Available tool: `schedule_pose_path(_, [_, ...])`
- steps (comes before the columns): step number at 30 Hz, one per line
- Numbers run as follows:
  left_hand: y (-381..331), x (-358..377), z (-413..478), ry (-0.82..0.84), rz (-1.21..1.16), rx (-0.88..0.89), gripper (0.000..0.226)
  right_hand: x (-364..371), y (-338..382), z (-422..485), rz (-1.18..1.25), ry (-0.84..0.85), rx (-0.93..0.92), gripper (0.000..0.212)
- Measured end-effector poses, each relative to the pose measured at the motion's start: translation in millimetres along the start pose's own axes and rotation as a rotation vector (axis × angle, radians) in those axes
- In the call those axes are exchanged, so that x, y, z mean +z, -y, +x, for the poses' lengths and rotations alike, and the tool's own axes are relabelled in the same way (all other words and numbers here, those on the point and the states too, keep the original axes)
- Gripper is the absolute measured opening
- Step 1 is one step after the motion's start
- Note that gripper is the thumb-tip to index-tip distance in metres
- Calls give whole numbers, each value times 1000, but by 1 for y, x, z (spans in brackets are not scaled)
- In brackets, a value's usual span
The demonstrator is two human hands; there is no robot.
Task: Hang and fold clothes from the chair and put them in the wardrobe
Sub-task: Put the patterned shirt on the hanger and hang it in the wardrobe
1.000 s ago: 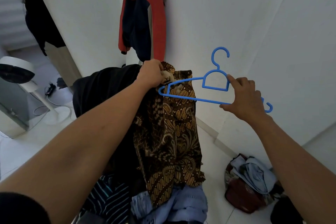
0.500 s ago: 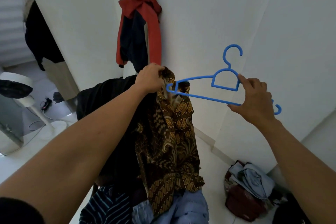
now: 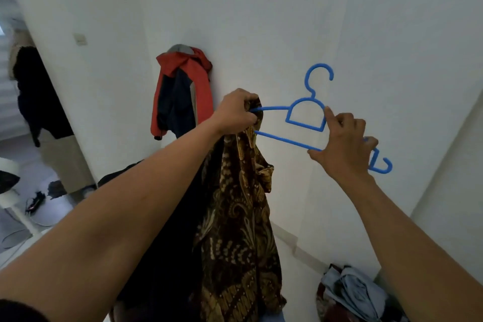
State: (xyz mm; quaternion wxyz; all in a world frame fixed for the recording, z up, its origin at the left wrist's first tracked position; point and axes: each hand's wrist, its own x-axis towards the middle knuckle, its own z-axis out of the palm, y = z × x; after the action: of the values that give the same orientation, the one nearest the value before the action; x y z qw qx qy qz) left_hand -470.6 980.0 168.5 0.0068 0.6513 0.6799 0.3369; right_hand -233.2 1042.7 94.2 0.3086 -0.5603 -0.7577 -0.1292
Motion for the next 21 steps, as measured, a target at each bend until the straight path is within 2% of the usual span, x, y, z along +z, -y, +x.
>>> schedule_pose_path(3, [-36, -3, 13, -5, -91, 81, 56, -15, 15, 8, -26, -48, -2, 104])
schedule_pose_path(9, [-83, -21, 21, 2, -177, 239, 57, -36, 26, 30, 108, -108, 30, 99])
schedule_pose_path(12, [-78, -38, 21, 49, 1, 290, 51, -53, 14, 47, 182, -166, 2, 97])
schedule_pose_path(13, [-77, -43, 21, 14, 72, 325, 51, -60, 11, 54, 193, -191, -19, 97])
schedule_pose_path(15, [-74, -50, 22, -173, 301, 389, 59, -72, 10, 65, 190, -234, -70, 98])
schedule_pose_path(17, [-72, -61, 27, -289, 504, 422, 83, -83, 11, 74, 199, -265, -128, 98])
schedule_pose_path(19, [-74, -75, 33, -219, 589, 447, 100, -93, 14, 82, 220, -294, -182, 100])
schedule_pose_path(21, [-77, -88, 39, -141, 611, 449, 105, -100, 15, 89, 241, -305, -227, 101])
